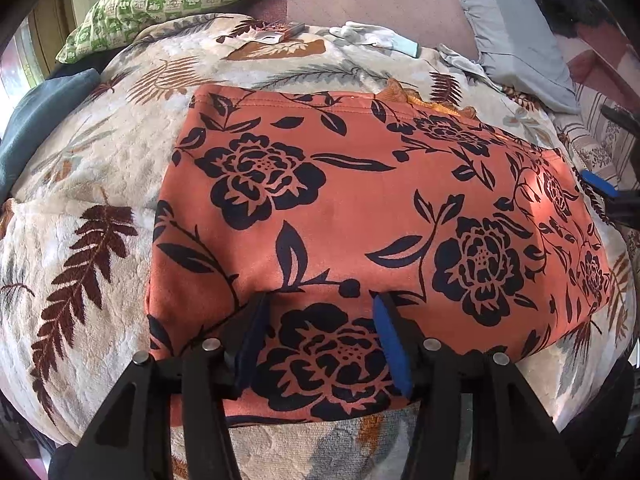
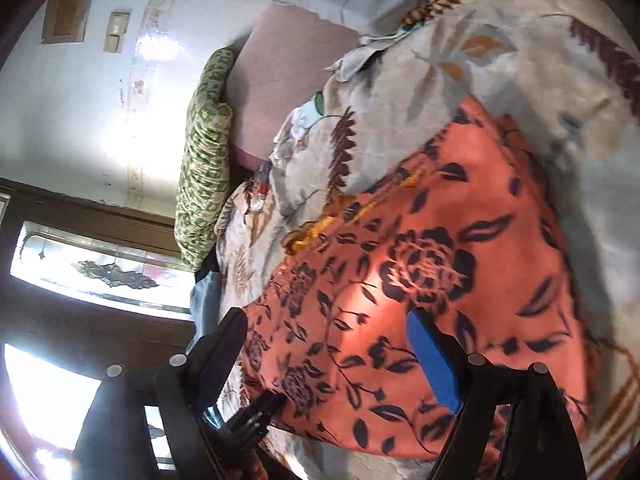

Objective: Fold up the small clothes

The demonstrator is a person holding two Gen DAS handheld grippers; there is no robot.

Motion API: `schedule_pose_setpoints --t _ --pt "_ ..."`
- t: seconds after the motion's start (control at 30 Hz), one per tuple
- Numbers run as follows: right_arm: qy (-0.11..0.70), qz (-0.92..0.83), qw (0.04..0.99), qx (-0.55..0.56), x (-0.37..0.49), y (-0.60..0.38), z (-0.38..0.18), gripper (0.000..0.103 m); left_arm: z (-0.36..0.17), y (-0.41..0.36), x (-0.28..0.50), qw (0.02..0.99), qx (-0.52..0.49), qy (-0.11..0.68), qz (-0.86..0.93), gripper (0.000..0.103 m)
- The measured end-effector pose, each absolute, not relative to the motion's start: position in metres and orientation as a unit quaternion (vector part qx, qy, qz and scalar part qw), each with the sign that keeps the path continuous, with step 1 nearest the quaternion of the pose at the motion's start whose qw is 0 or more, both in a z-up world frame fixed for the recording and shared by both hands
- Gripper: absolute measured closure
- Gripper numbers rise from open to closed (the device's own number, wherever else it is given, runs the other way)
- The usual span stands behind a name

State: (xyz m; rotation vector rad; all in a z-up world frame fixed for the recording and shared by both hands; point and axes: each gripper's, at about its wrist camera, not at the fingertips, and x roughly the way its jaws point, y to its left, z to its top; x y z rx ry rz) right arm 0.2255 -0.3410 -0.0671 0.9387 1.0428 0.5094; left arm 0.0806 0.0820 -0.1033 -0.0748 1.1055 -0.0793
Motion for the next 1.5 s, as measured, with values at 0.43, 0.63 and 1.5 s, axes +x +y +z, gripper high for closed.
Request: schedule_pose_setpoints --t 0.43,0.63,1.5 --pt "0.493 0.228 0.720 0.432 0.285 -0.298 -0.102 0.019 -0.104 0.075 0.086 0.845 -0.027 0.533 -0.040 0.037" --pt "0.508 0.183 0.702 0.464 0.285 -0.317 -0.119 0.019 -0.089 0.082 0.089 0.834 -0.035 0.551 -0.014 0.037" --pt "0.448 0.072 0.697 0.556 0.077 -0.441 -0.137 0.019 -0.052 0.130 0.037 0.843 -0.129 0.522 0.034 0.037"
